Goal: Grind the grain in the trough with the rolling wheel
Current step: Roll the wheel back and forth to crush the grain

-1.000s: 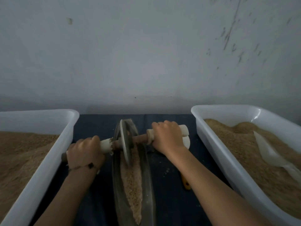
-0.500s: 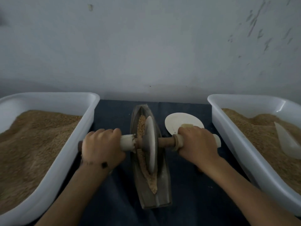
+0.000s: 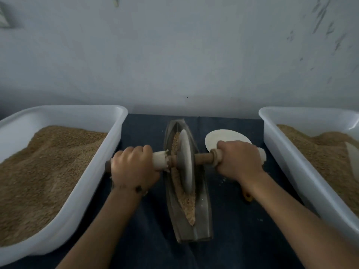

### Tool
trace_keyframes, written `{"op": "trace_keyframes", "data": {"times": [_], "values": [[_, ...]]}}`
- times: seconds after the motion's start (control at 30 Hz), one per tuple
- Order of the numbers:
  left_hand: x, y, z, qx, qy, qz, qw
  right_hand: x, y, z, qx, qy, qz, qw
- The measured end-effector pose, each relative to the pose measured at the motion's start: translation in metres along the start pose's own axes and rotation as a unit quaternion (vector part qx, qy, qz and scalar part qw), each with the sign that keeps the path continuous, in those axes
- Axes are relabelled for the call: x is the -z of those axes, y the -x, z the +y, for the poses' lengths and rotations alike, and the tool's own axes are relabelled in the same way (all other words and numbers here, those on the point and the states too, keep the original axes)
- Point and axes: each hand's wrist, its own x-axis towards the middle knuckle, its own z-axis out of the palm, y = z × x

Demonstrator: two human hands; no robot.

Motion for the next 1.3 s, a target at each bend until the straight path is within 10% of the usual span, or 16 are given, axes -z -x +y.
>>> {"op": "trace_keyframes", "data": {"times": [0.1, 0.2, 0.33, 0.47, 0.57, 0.73, 0.9, 1.07, 1.2, 1.3], "values": [[0.007, 0.042, 0.003, -0.002, -0.011, 0.128, 0.992, 0.000, 0.034, -0.004, 0.085, 0.014, 0.272, 0.958], [0.005, 0.056, 0.001, 0.028, -0.013, 0.135, 0.990, 0.001, 0.035, -0.011, 0.100, 0.054, 0.343, 0.932], [-0.006, 0.031, -0.002, -0.012, 0.029, 0.106, 0.994, -0.008, 0.013, -0.006, 0.088, 0.002, 0.241, 0.966], [-0.016, -0.041, -0.008, -0.044, -0.043, -0.056, 0.997, -0.023, -0.018, 0.010, -0.038, -0.032, -0.025, 0.998], [-0.028, -0.074, -0.016, 0.021, -0.032, -0.160, 0.986, -0.018, -0.054, 0.011, -0.043, -0.027, -0.075, 0.996], [-0.036, -0.047, -0.019, 0.114, 0.042, -0.170, 0.978, 0.001, -0.068, -0.004, -0.006, 0.068, -0.061, 0.996], [-0.008, 0.013, 0.005, -0.002, -0.014, 0.134, 0.991, -0.009, 0.021, -0.010, -0.003, 0.003, 0.199, 0.980], [0.010, 0.037, 0.008, -0.040, -0.061, 0.252, 0.965, -0.015, 0.066, -0.007, 0.004, -0.031, 0.271, 0.962], [0.000, 0.027, 0.004, -0.027, -0.006, 0.183, 0.983, -0.005, 0.040, -0.005, 0.053, 0.009, 0.246, 0.968], [-0.009, -0.019, -0.005, -0.007, -0.049, -0.078, 0.996, -0.011, -0.003, 0.003, 0.001, -0.011, 0.056, 0.998]]}}
